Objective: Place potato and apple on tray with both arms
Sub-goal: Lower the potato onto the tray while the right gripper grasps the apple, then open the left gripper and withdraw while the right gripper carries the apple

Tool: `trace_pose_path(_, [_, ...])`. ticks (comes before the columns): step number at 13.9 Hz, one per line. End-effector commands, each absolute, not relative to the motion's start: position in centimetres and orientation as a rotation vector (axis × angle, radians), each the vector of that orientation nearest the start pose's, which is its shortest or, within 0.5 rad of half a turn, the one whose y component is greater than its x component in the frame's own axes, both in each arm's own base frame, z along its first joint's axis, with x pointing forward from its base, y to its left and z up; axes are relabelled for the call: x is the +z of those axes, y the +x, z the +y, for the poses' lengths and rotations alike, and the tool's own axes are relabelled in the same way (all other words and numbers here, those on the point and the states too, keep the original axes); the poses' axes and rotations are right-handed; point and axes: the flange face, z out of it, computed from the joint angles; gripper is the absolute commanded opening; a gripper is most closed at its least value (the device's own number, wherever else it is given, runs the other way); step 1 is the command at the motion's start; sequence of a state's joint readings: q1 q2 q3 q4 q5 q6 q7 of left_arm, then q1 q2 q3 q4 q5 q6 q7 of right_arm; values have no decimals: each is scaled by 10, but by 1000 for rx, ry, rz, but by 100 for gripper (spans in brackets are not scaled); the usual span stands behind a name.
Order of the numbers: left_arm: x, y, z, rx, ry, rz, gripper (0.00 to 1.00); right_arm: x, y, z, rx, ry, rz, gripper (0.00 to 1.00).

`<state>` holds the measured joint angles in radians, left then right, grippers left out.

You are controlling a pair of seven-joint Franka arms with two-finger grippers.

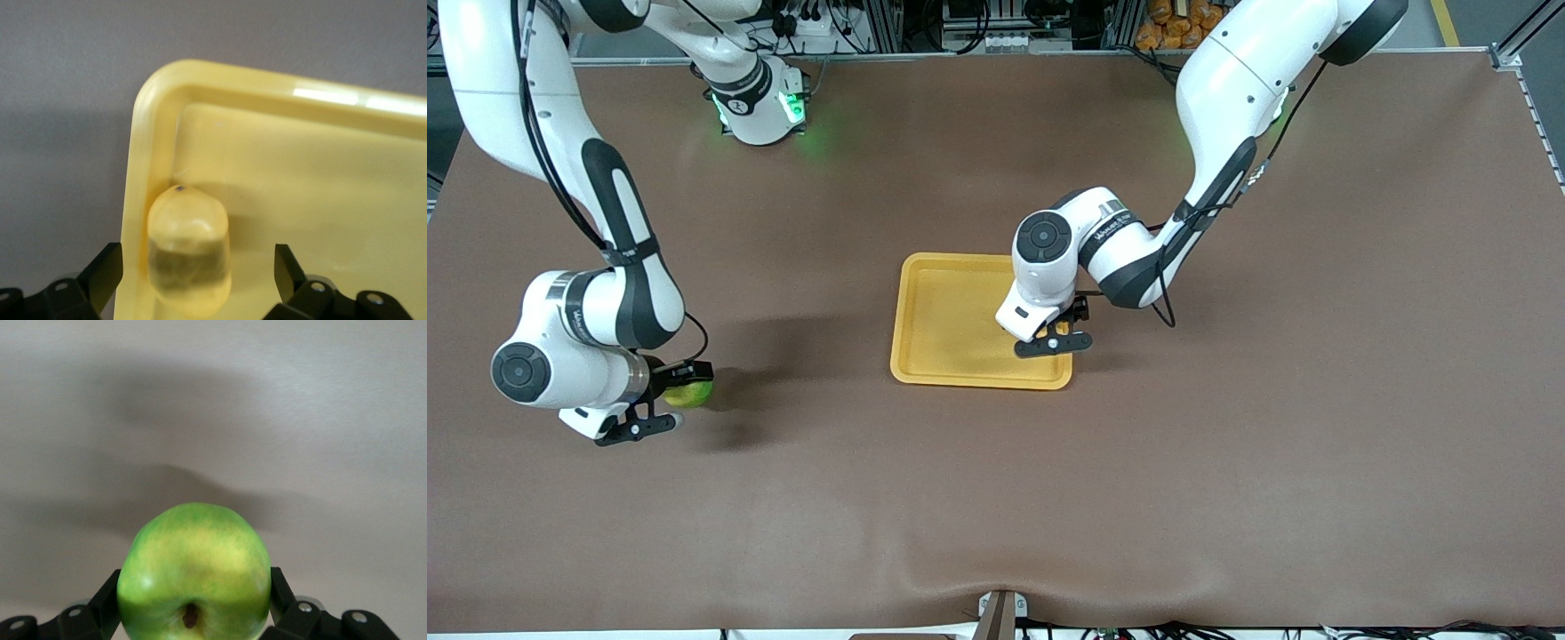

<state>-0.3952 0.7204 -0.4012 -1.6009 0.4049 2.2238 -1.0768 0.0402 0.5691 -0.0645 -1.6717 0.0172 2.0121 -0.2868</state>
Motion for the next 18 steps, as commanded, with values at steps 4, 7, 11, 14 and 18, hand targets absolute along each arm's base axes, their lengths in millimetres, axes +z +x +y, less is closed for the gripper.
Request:
trace_pose_path(4, [327,535,-431,-174,-3012,-272,100,280,640,77,427,-2902,-296,76])
trace_pose_path(7, [374,545,-401,-161,-2991,-265,100,288,624,155,486,-2957,-130,76])
trace_pose_path(11, [451,564,-342,-63,-3020,-149,100,291,601,247,455,-3002,-83,76])
trace_pose_path(14, [504,565,-300,-21,-3020,-108,100,288,575,312,432,-3036,-47,76])
trace_pose_path(18, [549,560,-253,-8,-3006,-121,100,273,557,353,400,-3062,66,78])
